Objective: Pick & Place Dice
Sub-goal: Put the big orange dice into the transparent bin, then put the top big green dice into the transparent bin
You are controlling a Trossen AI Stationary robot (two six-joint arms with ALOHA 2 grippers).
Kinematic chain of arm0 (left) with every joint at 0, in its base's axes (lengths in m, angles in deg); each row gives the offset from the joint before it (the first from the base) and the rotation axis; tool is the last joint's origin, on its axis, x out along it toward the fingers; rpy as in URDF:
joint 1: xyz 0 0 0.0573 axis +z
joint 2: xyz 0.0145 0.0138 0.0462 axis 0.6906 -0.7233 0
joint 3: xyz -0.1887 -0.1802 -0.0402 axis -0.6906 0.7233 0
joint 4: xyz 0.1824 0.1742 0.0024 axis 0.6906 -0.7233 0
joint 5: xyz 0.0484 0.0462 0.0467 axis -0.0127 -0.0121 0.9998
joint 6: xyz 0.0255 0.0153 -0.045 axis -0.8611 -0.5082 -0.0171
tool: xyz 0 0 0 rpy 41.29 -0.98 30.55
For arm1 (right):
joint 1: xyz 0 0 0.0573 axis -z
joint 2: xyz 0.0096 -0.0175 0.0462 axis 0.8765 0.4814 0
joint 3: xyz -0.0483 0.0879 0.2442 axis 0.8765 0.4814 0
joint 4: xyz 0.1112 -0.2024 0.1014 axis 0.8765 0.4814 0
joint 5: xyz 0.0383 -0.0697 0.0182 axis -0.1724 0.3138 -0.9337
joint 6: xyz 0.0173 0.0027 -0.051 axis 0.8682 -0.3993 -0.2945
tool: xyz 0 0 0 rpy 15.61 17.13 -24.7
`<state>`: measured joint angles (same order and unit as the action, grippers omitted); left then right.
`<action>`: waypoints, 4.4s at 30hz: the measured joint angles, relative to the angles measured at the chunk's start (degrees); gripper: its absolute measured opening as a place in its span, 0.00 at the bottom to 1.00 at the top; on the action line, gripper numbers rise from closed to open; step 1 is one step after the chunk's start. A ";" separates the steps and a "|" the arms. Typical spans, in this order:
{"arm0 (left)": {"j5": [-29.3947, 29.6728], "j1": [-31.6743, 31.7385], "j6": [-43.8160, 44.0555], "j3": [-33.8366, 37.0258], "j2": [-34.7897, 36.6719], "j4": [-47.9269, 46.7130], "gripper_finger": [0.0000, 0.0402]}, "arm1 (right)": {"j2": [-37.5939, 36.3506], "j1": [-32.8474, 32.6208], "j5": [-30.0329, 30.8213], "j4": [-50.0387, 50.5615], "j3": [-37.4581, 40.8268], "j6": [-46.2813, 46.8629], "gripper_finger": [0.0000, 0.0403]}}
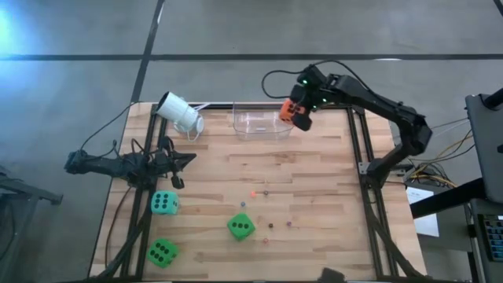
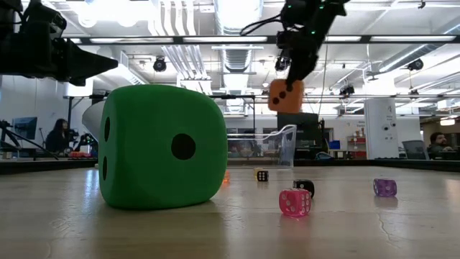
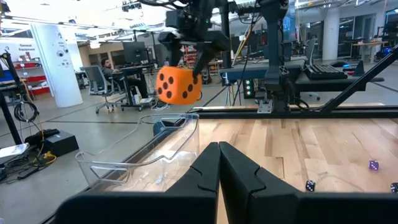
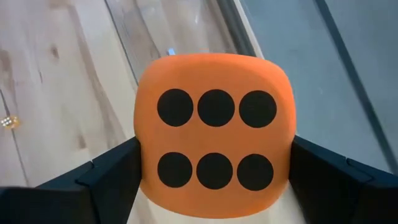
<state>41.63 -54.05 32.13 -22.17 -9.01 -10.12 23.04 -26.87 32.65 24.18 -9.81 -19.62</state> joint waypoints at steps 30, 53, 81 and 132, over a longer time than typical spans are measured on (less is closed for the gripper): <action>0.01 0.00 0.00 -0.01 0.00 0.00 0.03 | 22.01 4.24 -7.17 0.97 -13.43 -24.13 0.85; 0.00 0.00 0.00 0.01 0.02 -0.01 0.03 | 24.64 4.84 -6.87 -1.40 -12.94 -25.09 0.89; 0.01 0.00 0.00 -0.01 0.02 -0.02 0.03 | 24.53 5.06 -6.94 -4.12 -9.74 -24.00 0.89; 0.01 -0.02 0.02 0.00 0.00 -0.02 0.03 | -6.14 -4.87 -7.25 -10.11 4.22 -15.52 0.99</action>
<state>41.64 -54.07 32.15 -22.17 -9.01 -10.14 16.91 -31.74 25.40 14.06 -5.59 -35.14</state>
